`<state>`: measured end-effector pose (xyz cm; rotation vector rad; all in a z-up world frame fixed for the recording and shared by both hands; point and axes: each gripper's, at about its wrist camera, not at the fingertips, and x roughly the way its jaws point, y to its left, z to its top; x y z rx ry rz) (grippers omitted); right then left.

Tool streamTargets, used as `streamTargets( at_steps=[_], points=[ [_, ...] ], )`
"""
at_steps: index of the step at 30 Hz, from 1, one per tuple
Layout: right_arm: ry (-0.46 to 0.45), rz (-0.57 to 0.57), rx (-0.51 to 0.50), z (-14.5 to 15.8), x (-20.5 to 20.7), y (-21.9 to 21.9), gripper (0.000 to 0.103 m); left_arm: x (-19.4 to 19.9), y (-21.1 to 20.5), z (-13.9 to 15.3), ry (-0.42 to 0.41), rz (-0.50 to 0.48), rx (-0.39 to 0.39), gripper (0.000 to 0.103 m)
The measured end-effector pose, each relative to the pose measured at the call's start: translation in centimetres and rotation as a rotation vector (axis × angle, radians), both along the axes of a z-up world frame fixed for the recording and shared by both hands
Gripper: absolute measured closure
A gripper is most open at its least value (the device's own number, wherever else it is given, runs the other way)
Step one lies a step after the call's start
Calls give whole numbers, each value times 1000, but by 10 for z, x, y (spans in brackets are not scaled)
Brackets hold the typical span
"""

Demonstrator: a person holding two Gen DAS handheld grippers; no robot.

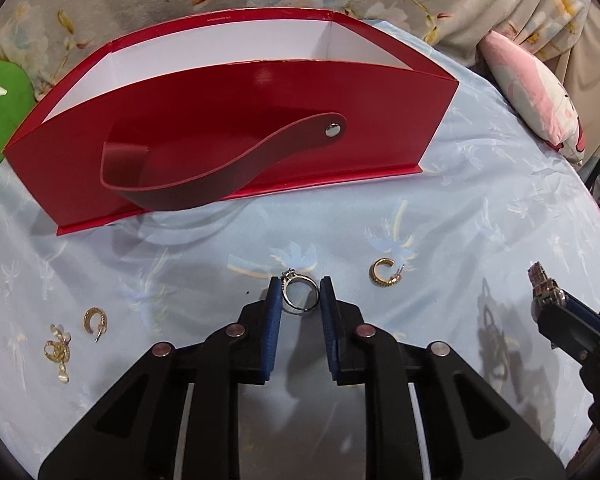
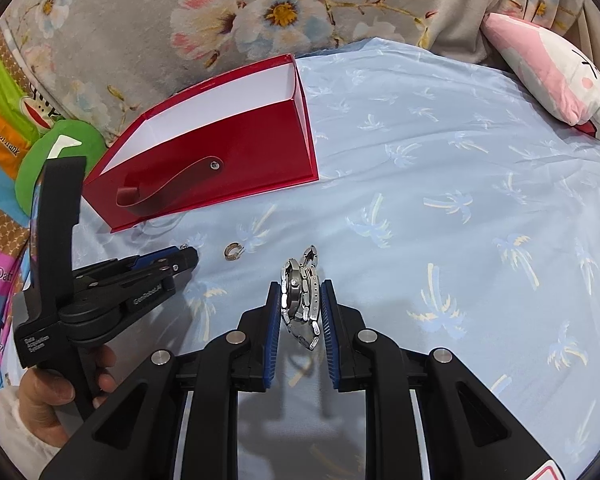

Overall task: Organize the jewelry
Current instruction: 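Grasp the silver ring with the left tool while the right tool holds the wristwatch, then carry the wristwatch and silver ring over the red box with both tools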

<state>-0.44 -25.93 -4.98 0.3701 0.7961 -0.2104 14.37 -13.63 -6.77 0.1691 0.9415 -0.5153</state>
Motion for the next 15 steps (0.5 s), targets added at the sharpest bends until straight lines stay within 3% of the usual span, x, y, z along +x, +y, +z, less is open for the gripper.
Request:
streamTargets(
  at_steps=[15],
  points=[
    [-89,72,-26,38,11,28,85,-15,76,80,-122,103,-94,84]
  ],
)
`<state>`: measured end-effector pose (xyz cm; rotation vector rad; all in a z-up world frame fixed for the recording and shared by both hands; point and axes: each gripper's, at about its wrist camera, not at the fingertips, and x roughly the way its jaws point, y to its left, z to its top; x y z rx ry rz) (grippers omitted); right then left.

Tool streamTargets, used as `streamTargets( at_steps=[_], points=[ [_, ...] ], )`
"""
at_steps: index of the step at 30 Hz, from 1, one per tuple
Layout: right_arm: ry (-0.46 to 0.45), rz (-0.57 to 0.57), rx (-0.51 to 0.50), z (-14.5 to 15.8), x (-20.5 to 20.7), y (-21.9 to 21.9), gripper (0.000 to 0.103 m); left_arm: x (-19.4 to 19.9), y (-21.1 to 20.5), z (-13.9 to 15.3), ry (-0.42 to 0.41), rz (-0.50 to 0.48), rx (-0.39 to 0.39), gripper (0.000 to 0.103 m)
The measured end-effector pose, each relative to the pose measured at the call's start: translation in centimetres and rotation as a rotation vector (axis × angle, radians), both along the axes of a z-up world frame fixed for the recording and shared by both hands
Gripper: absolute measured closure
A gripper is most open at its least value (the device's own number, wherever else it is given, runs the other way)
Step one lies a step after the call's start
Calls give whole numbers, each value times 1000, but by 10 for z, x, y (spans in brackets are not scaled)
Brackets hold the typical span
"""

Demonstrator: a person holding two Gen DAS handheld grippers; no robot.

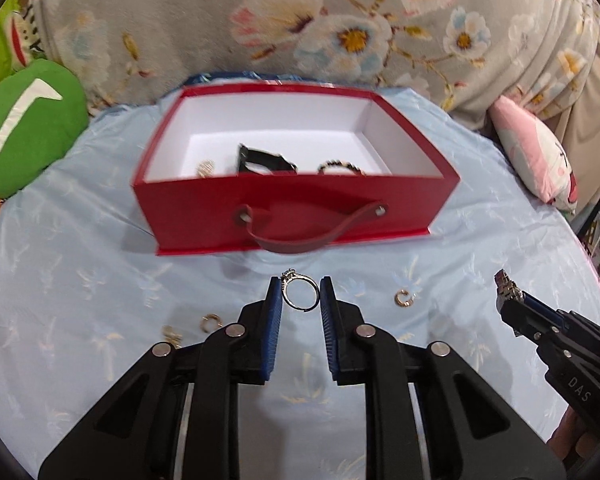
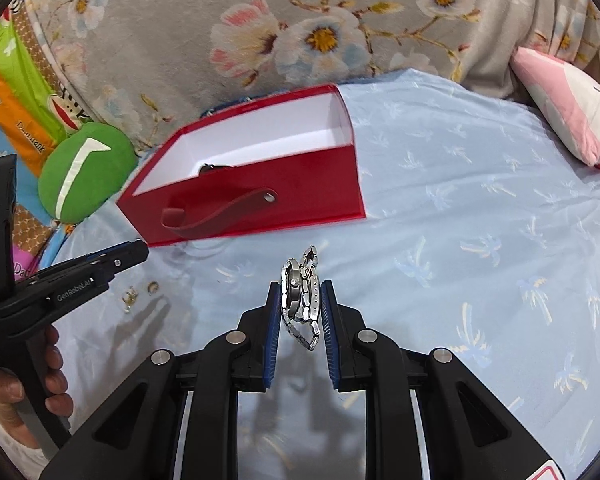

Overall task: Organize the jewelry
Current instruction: 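Carry the wristwatch and silver ring over the red box with both tools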

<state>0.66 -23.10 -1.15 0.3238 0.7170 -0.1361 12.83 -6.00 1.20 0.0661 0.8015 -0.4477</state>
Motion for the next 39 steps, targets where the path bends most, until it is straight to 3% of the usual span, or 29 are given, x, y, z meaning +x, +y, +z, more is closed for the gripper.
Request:
streamTargets(
  at_steps=[15,21,30,39],
  points=[
    [-247,84,-112,106,49,29,85,41,31,95,-225,74,-51,84],
    [-315,88,-154,134,81,30,85,67,24,117,-281,83,-52,84],
    [-307,67,-154,138,140,10,85,120,-4,113,-286,87,-20,84],
    [-232,52,-144,107,189,-9,85,164,-29,84,-234,92,25,84]
  ],
)
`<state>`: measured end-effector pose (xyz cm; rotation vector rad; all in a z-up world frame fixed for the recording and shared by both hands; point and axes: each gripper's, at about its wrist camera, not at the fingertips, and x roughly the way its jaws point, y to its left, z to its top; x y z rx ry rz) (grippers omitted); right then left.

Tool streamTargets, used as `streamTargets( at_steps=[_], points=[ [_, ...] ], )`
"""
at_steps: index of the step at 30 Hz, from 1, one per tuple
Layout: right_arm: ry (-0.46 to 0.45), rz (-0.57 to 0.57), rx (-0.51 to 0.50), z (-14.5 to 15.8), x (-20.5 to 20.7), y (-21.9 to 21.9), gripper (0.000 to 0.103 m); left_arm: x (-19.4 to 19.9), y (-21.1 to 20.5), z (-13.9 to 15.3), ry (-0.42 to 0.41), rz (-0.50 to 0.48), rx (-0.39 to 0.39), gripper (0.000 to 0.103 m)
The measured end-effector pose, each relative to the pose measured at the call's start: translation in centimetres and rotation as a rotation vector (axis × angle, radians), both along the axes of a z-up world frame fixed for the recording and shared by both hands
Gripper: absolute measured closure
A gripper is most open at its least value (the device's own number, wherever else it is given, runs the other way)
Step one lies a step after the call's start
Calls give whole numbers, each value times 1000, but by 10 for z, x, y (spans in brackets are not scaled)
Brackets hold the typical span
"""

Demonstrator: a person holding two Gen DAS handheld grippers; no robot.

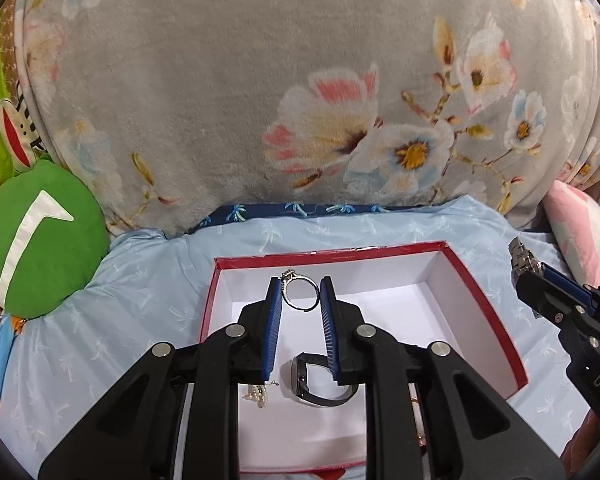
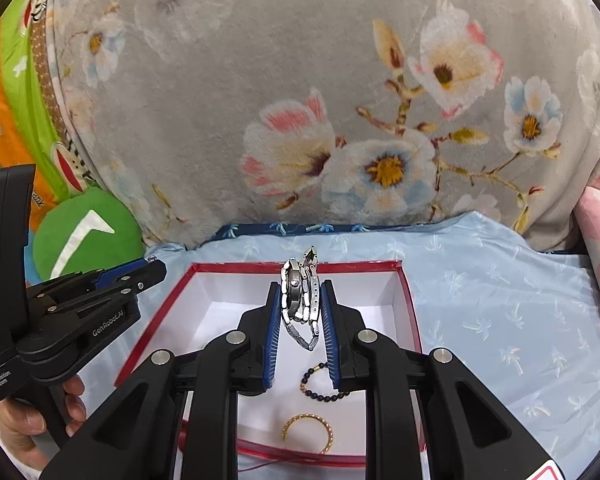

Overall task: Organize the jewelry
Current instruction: 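Carry the wristwatch and silver ring over the red box with both tools, then open the right tool to drop the wristwatch while the left tool releases the ring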

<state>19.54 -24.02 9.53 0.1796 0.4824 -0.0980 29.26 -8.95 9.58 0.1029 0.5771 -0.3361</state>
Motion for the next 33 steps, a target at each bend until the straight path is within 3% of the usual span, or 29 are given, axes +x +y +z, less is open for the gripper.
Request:
streamTargets(
  at_steps=[9,18,19,22,27,33],
  points=[
    [73,-4,2,-33,33,-6,85,35,-21,-44,86,14,50,84],
    [111,9,-3,-53,52,-5,83,46,-24,-62,125,9,55,82],
    [100,6,-9,-53,53,-4,83,47,-25,-64,124,17,59,74],
    [84,-15,-27,-52,53,-4,62,51,-19,-64,123,57,35,27],
    [57,-35,-25,-46,42,-5,56,45,-3,-51,94,80,-2,16],
    [37,-35,-29,-37,10,3,48,25,30,-34,98,128,-34,15]
  ],
)
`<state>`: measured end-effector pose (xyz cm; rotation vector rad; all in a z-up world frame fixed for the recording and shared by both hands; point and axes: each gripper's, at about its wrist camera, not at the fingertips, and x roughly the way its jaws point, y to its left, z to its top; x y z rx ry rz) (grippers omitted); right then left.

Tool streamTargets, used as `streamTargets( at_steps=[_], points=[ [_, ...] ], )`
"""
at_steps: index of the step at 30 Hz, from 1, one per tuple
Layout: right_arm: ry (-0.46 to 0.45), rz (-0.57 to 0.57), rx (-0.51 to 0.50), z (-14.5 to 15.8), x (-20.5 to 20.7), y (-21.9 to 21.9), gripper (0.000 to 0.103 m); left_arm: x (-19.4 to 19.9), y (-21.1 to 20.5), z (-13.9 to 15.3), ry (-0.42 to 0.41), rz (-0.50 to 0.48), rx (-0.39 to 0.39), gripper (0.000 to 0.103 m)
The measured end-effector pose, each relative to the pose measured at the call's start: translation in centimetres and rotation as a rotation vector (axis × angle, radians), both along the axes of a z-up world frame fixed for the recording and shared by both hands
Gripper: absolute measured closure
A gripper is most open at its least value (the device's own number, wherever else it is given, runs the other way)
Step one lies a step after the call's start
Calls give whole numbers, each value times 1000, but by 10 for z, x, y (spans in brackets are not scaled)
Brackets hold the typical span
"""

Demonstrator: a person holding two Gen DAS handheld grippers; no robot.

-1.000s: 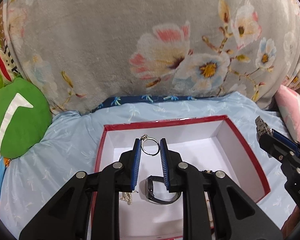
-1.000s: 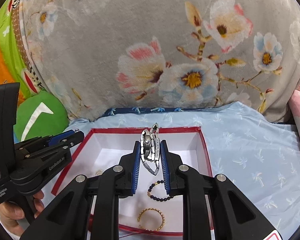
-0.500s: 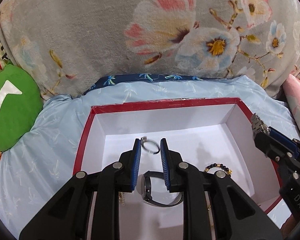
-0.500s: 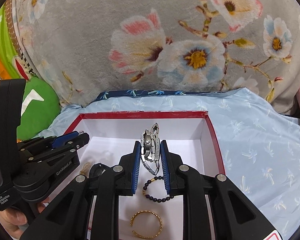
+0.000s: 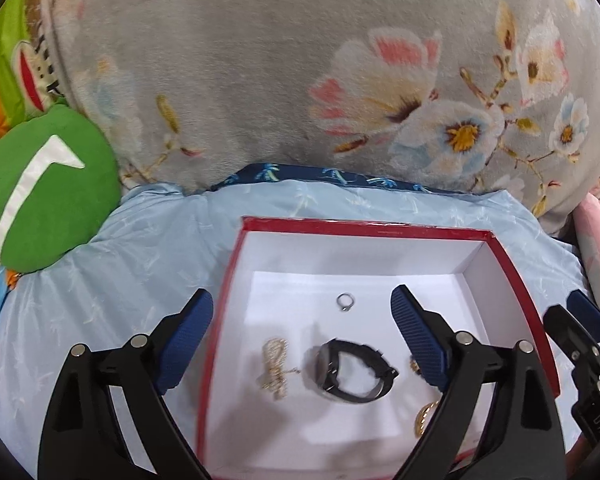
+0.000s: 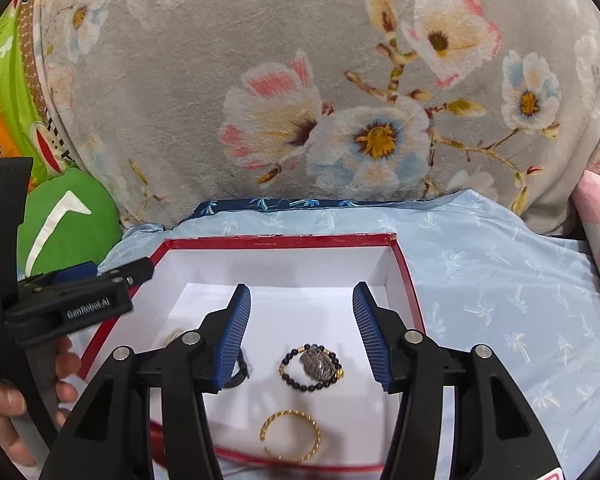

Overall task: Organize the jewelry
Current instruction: 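Open the right tool to drop the wristwatch while the left tool releases the ring, then withdraw both tools from the box toward the gold earrings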

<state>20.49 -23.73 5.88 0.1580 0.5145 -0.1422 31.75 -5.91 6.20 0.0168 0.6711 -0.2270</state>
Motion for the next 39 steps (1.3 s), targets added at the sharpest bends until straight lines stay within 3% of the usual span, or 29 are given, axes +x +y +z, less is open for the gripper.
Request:
streamTargets(
  at_steps=[11,16,22,28,36,39],
  points=[
    [32,21,23,-11,-71,25,46,-70,51,7,-1,27,9,11],
    [92,-3,62,-34,-102,24,46,-106,83,-23,79,44,-3,11],
    [173,-34,61,-63,-129,26,46,-139,108,-73,189,68,40,11],
    [259,-36,57,-97,-148,33,46,-157,112,-105,280,48,30,12],
    [323,-35,76,-123,-157,38,48,-175,87,-111,289,-45,25,13],
    [322,-30,77,-124,-157,40,48,-174,82,-113,299,-61,17,21]
  ],
)
